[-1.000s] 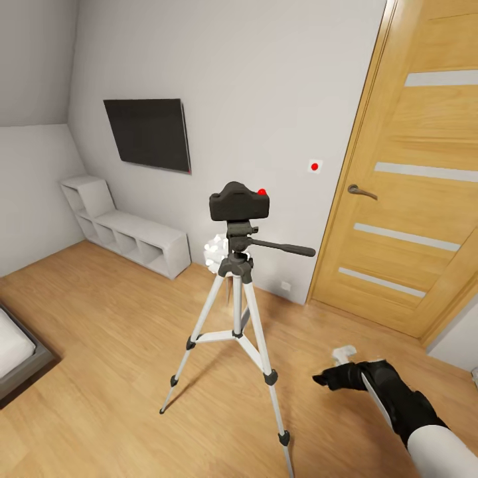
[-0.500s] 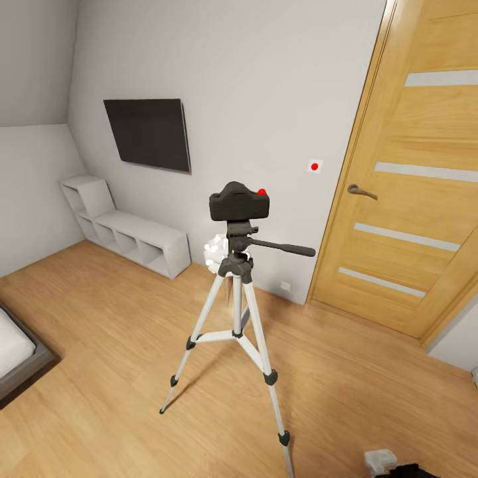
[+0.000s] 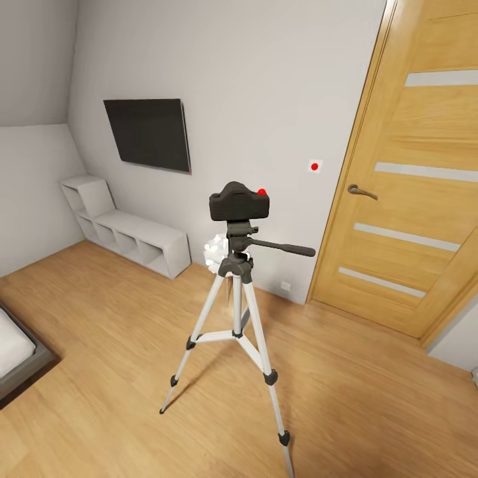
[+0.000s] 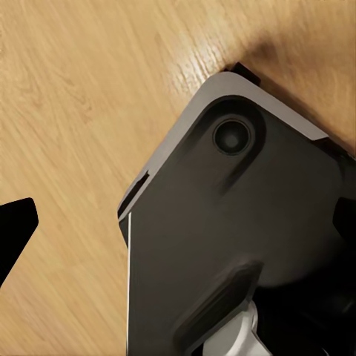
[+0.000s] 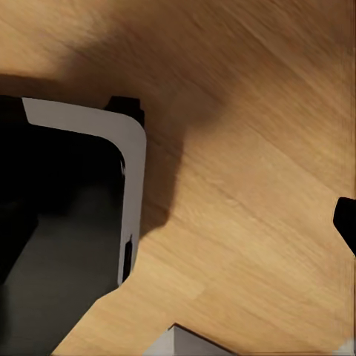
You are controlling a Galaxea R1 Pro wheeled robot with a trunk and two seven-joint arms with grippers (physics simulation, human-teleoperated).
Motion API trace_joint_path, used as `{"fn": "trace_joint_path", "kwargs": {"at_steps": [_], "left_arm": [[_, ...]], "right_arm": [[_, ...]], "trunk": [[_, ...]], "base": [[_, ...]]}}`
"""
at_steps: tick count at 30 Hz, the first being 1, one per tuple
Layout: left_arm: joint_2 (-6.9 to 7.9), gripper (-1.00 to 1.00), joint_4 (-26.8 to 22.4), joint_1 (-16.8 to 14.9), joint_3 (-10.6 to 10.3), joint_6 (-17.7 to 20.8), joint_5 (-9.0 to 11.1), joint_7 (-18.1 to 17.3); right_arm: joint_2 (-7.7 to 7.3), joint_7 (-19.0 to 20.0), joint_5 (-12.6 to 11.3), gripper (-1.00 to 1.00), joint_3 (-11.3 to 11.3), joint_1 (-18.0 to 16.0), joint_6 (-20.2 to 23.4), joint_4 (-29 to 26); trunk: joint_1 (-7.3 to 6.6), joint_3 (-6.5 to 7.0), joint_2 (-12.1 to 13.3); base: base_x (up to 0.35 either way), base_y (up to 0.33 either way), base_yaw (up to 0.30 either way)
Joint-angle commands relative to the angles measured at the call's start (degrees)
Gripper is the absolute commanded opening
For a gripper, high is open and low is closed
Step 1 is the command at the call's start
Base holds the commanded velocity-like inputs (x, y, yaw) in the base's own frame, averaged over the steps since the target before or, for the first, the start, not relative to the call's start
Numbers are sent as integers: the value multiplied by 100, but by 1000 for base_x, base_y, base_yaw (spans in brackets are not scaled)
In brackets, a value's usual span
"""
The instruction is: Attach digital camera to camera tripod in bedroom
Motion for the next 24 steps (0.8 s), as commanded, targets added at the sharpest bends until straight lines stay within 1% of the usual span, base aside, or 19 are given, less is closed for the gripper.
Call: {"fn": "trace_joint_path", "kwargs": {"at_steps": [1,3,10,24], "left_arm": [[-1,100,-3,-3,-48,-9,43,20],[-1,100,-3,-3,-48,-6,42,20],[-2,100,-3,-3,-50,0,36,19],[-2,100,-3,-3,-56,2,35,17]], "right_arm": [[-1,-56,22,100,26,51,-70,7],[0,-170,-47,100,26,137,-211,7],[0,-246,-135,100,26,253,-388,7],[-11,-265,-163,100,26,339,-472,7]], "trunk": [[3,-11,-11],[3,-11,-11],[3,-11,-11],[3,-11,-11]], "base": [[0,0,0],[0,0,0],[0,0,0],[0,0,0]]}}
